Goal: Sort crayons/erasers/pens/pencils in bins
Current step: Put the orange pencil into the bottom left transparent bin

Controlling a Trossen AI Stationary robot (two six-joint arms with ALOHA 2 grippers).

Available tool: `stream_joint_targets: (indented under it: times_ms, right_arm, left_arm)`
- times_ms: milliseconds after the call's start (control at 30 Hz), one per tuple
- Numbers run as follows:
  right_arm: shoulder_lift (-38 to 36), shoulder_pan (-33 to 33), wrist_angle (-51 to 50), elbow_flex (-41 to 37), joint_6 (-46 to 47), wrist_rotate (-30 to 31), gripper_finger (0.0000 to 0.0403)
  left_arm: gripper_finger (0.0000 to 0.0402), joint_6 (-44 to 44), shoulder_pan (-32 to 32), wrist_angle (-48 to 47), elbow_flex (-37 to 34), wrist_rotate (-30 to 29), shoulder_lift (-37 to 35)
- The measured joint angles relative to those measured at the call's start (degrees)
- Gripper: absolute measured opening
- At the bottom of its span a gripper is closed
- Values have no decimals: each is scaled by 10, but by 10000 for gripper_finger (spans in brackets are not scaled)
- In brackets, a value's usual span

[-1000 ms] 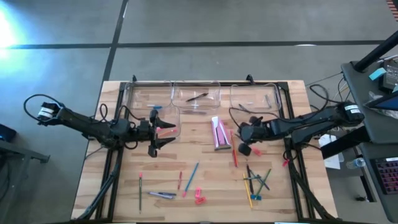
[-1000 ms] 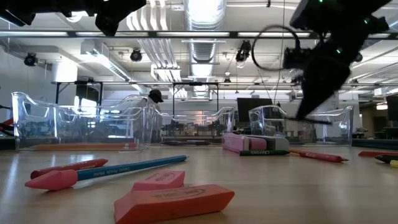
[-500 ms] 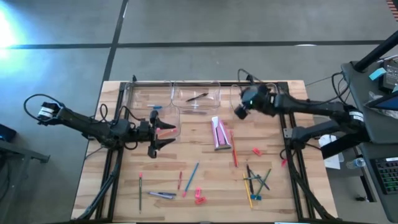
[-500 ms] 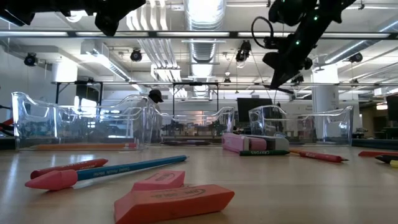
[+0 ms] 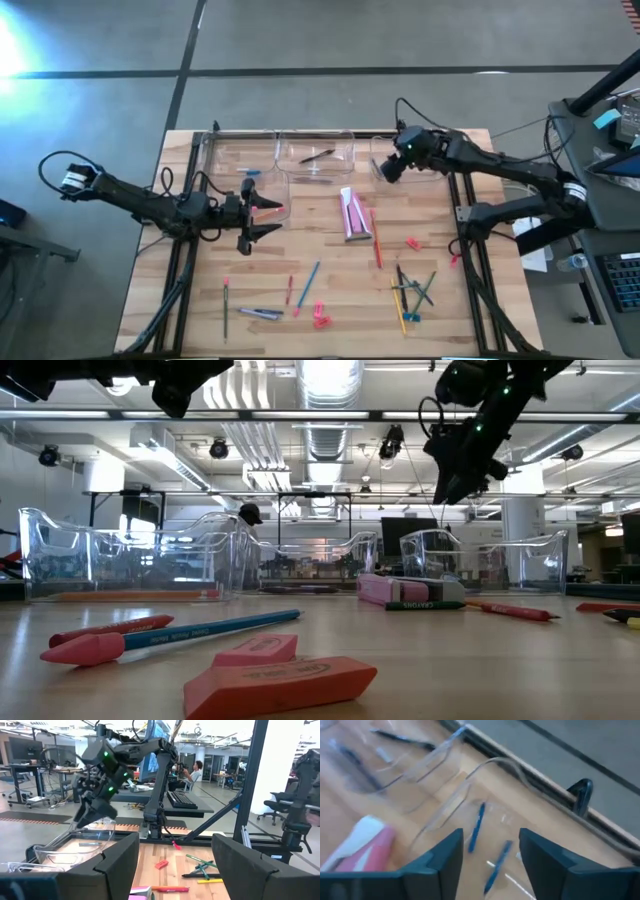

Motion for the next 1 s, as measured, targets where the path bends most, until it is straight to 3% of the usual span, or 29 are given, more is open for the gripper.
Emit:
stream_joint_targets:
  times_ms: [133,333,567,800,1000]
  right_arm:
    - [-10,80,-30,7,30,-4,191]
    - [-1,259,-38,-1,127,5,180]
    - [31,428,-12,-40,274,103,171]
    - [35,450,100,-139,375,127,170]
    - [62,450,200,-199,407,124,166]
  left_arm:
    - [237,0,0,0,0,0,0]
    - [237,0,0,0,0,0,0]
    - [237,-14,0,0,0,0,21]
    - [237,-36,0,-1,3,0,56]
    - [237,-60,0,-9,3,0,69]
